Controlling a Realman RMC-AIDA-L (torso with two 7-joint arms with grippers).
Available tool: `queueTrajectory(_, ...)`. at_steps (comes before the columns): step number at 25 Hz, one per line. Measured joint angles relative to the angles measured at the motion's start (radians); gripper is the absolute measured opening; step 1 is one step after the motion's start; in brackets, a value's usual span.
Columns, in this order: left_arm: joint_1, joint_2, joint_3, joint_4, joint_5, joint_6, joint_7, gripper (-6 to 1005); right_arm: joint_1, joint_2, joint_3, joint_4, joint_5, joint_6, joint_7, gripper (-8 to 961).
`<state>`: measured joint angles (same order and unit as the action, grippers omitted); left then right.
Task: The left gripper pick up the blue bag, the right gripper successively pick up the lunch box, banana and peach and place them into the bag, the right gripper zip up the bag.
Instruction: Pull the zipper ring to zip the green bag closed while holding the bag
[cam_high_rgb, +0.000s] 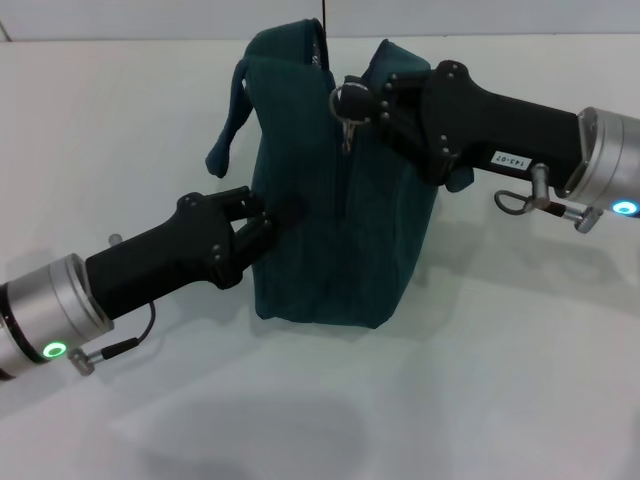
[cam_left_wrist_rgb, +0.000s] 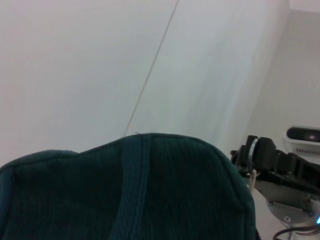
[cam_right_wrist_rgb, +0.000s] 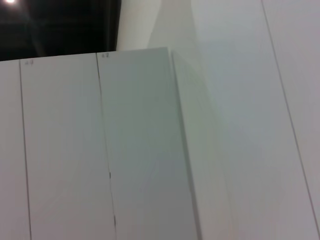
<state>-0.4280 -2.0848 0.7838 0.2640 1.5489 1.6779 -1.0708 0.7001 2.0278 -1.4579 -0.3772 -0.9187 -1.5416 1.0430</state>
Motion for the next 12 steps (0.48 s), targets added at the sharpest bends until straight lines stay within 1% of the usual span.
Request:
queueTrajectory(1, -0.001, 0.0, 0.0, 0.0, 0.002, 0.0, 0.001, 242, -0.001, 0.0, -0.001, 0.0, 0.005, 0.0, 0.0, 32)
queueTrajectory(7, -0.001, 0.003, 0.003, 0.002, 0.023, 0.0, 0.002, 138, -0.008, 0.0, -0.008, 0.001, 0.053, -0.001, 0.0, 33)
queueTrajectory(12, -0.005, 0.003, 0.003, 0.011, 0.061, 0.001, 0.003, 116, -0.014, 0.0, -0.006, 0.002, 0.08, 0.001, 0.0, 33)
